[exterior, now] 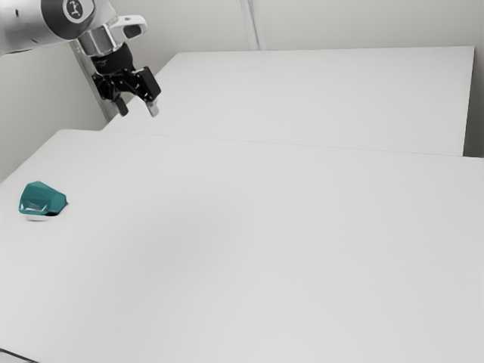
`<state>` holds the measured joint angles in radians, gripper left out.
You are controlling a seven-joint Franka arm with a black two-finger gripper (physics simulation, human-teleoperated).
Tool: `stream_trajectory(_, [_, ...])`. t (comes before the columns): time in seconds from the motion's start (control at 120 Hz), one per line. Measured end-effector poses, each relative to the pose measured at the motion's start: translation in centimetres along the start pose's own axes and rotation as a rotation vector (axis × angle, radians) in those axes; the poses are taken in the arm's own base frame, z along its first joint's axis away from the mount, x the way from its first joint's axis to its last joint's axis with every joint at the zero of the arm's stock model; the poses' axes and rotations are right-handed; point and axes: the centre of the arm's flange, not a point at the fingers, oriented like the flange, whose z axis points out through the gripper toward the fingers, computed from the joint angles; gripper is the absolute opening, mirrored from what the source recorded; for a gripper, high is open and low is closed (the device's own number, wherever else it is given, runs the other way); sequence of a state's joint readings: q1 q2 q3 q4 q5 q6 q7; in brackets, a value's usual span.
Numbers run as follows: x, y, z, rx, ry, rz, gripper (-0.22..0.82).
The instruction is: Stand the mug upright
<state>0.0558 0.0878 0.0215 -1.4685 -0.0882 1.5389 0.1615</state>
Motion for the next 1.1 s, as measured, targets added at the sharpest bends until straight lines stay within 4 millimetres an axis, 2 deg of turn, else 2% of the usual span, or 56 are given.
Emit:
stream_trajectory(0.333, [0.3, -0.3, -0.1, 0.005, 0.021, 0.009, 0.60])
stream_trajectory(0.408, [0.2, -1.8, -1.1, 0.009, 0.046, -0.018, 0.60])
stream_trajectory(0.467, [-0.5, -5.9, -2.2, -0.005, 0.074, -0.084, 0.60])
stream_trajectory(0.558, [-3.0, -15.5, -2.8, -0.058, 0.113, -0.230, 0.60])
stream_trajectory(0.617, [-3.8, -20.4, -3.0, -0.077, 0.134, -0.292, 0.60])
stream_trajectory(0.75, [-5.8, -32.0, -1.3, -0.153, 0.170, -0.400, 0.60])
stream_trajectory(0.808, [-7.1, -36.4, 0.4, -0.212, 0.186, -0.419, 0.60])
stream_trajectory(0.95, [-11.0, -44.7, 5.0, -0.352, 0.231, -0.419, 0.60])
stream_trajectory(1.008, [-12.8, -47.2, 6.5, -0.385, 0.250, -0.419, 0.60])
stream_trajectory(1.1, [-14.6, -50.0, 9.3, -0.425, 0.262, -0.410, 0.60])
